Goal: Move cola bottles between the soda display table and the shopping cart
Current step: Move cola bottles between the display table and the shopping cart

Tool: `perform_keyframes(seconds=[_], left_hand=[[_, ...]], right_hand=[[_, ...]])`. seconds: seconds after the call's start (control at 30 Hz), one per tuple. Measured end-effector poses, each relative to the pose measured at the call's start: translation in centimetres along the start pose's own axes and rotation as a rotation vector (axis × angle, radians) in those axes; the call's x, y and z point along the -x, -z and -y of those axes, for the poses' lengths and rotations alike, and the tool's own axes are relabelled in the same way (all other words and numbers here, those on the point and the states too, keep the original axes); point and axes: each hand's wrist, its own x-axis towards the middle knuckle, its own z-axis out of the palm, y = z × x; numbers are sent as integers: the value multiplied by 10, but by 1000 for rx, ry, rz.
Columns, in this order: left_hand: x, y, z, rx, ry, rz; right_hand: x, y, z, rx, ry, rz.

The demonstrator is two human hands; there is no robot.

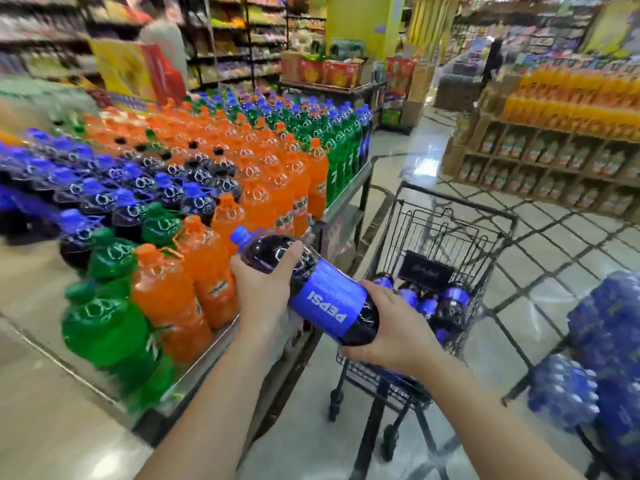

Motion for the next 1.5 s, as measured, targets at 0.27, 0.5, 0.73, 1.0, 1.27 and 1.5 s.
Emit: perform_keyframes(seconds=[0.27,0.5,0.73,1.0,1.27,1.5], left_hand=[[21,125,-36,-76,-103,-198],[17,243,-71,-173,-202,-301],[11,363,-118,-174,-233,-291],[-8,472,-150,-167,-245,-370],[-66,544,-154,-150,-226,-470],[-168,588,-155,-159,-163,-558]], right_hand=[[15,-45,98,-73,200,68],[29,-86,202,-175,299,71],[36,-138,316,-260,352,77],[25,-185,421,-240,415,128],[-36,-236,491,-266,516,201],[-140,-298,541,-272,579,278]])
